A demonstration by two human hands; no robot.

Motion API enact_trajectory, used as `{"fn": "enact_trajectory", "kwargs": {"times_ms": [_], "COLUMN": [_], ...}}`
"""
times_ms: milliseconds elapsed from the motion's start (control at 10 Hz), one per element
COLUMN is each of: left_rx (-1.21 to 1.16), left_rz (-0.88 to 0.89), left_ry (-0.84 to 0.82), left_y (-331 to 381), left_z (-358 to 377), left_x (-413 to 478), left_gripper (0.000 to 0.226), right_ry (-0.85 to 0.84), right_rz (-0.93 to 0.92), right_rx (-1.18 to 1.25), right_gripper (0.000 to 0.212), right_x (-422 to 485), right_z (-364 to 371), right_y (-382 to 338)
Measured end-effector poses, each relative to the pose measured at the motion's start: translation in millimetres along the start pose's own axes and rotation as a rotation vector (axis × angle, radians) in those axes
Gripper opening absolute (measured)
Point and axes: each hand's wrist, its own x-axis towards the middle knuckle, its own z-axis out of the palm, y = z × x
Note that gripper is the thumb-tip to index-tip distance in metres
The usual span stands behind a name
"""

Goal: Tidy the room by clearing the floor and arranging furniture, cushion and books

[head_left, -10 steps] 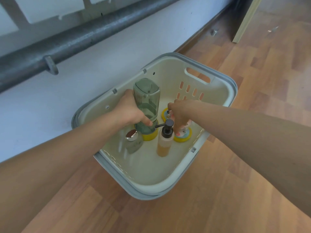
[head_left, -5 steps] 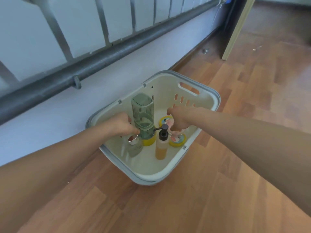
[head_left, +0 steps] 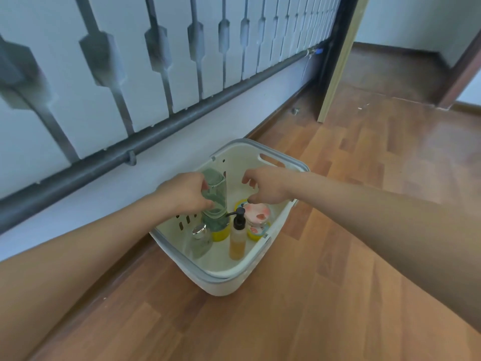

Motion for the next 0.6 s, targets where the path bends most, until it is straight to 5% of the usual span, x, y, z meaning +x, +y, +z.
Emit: {"fn": "enact_trajectory", "kwargs": {"times_ms": [600], "left_rx": [0.079], "left_rz": [0.211], "left_ry": [0.192], "left_y": [63], "left_z": [-22], "left_x": [-19], "left_gripper": [0.053], "right_ry": [0.119], "right_rz": [-0.029], "right_rx": [-0.018], "right_gripper": [0.059], "right_x": [-57], "right_z": [-29], "right_y": [32]}}
